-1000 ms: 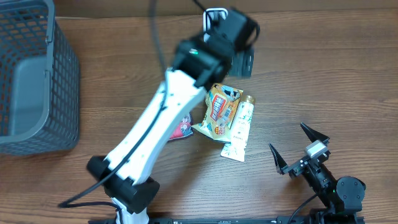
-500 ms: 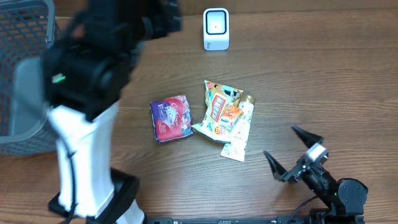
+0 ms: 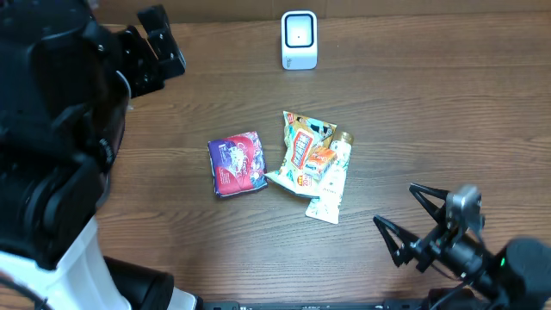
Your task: Scan the item barcode
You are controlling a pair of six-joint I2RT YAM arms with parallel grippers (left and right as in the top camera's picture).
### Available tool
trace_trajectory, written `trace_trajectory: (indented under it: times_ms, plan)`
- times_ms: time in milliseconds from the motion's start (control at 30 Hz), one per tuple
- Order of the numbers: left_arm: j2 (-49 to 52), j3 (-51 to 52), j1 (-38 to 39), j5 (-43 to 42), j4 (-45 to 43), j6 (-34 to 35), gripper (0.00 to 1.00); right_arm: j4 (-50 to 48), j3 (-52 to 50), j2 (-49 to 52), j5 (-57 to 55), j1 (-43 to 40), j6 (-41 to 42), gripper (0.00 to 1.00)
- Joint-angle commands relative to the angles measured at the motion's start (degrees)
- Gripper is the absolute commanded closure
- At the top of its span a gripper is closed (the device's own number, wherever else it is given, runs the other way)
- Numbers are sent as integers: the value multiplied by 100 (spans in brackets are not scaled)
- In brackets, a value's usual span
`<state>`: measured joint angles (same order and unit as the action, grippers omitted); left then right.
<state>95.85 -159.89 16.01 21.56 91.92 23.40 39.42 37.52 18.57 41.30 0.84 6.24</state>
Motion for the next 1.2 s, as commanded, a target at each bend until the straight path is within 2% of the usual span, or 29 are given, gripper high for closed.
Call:
trace_trajectory:
  times_ms: [0, 67, 200, 300, 367, 400, 467, 533, 633, 767, 900, 1100, 1167]
  plan:
    - [142, 9, -35, 595, 332, 321, 0, 1029, 1255, 1563, -339, 15, -33, 0]
    - [142, 13, -35, 1062, 487, 599, 0, 1838, 1928, 2402, -708, 17, -229, 0]
    - [136, 13, -35, 1493, 487, 581, 0, 3294, 3171, 4129, -1414, 17, -699, 0]
    - [98, 15, -35, 1899, 487, 570, 0, 3866, 3713, 5110, -1405, 17, -721, 0]
    - [66, 13, -35, 2151, 466, 586, 0, 4096, 3950, 5580, -1117, 17, -1180, 0]
    - [52, 13, -35, 2328, 315, 584, 0, 4118, 4074, 5779, -684, 37, -1759, 0]
    - [55, 13, -35, 2363, -7, 507, 0, 3873, 4122, 5799, -420, 90, -2328, 0]
    - [55, 13, -35, 2361, -289, 387, 0, 3543, 4120, 5796, -385, 109, -2468, 0]
    - [81, 15, -35, 2361, -608, 358, 0, 2966, 4015, 5814, 295, 111, -2096, 0]
    - [208, 26, -81, 2387, -463, 358, 0, 2732, 4013, 5814, 229, 170, -3038, 0]
    - [422, 52, -369, 2277, -162, 413, 0, 2726, 3965, 5834, -275, 579, -3053, 1]
    - [796, 52, -872, 1421, 96, 623, 0, 2417, 3921, 6347, -988, 1615, -2966, 0]
    - [920, 52, -964, 1283, 201, 621, 0, 2159, 3921, 6620, -1405, 1781, -2535, 0]
